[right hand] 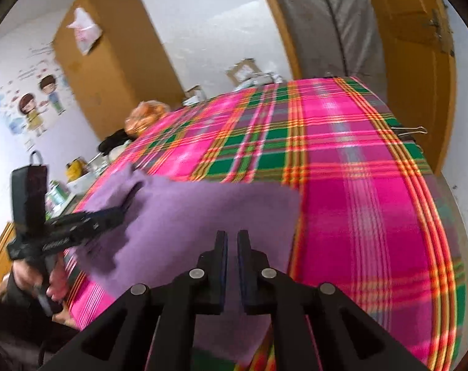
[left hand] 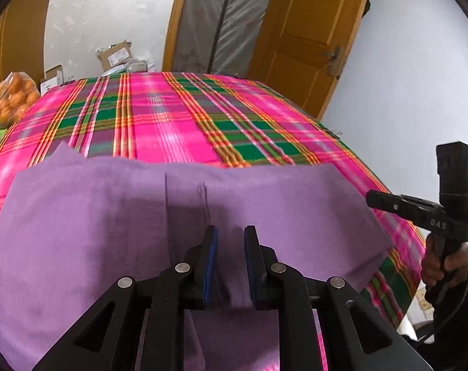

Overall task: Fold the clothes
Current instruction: 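Hold the open right gripper at the folded sweater edge while the left gripper rests on it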

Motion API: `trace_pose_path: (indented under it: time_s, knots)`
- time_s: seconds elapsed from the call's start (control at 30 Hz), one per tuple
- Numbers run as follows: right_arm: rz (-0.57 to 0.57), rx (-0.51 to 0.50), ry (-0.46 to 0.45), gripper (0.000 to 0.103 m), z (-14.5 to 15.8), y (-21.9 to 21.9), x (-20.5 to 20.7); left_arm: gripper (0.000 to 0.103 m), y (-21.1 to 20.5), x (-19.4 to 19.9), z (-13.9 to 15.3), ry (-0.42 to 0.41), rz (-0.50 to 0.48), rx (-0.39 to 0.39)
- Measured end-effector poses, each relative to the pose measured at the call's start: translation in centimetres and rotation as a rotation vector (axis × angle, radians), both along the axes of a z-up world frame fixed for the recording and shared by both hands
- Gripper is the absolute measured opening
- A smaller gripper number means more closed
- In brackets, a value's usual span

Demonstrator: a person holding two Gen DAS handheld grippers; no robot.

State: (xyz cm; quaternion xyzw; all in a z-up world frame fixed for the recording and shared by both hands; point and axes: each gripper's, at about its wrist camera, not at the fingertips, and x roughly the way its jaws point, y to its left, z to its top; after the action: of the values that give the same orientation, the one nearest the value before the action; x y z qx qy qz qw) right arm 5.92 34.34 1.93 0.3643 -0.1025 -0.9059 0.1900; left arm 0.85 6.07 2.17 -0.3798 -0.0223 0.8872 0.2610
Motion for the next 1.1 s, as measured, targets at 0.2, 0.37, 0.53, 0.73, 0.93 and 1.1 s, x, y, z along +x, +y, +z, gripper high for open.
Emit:
trace_pose_path:
  time_s: [0.2, 0.37, 0.53, 0.73, 0.93, 1.1]
  knots:
    - [0.004, 0.013, -0.037, 0.007, -1.6, -0.3, 0.9, 0.018, -0.4, 1.1, -0.5, 0.009, 0.004, -0.011]
    - [0.024, 0.032, -0.001, 0.009, -0.8, -0.7, 2.3, 0.018, -0.6, 2.9, 0.3, 0.055, -0.037, 0.007]
    - [0.009, 0.008, -0.013, 0.008, -1.9, -0.6, 2.9, 0.018, -0.2, 3.4, -0.8, 0.047, -0.052, 0.003]
    - [0.007, 0.042, 0.034, 0.009, -2.1, -1.1, 3.4, 0.018, -0.2, 3.5, -1.0, 0.044, -0.047, 0.006]
    - [0.005, 0.081, 0.093, 0.009, -2.3, -1.2, 4.4, 0.018, -0.3, 3.2, -1.1, 0.039, -0.045, 0.015]
    - [-0.002, 0.065, 0.103, 0.009, -2.4, -1.0, 4.6, 0.018, -0.3, 3.0, -1.1, 0.038, -0.045, 0.018]
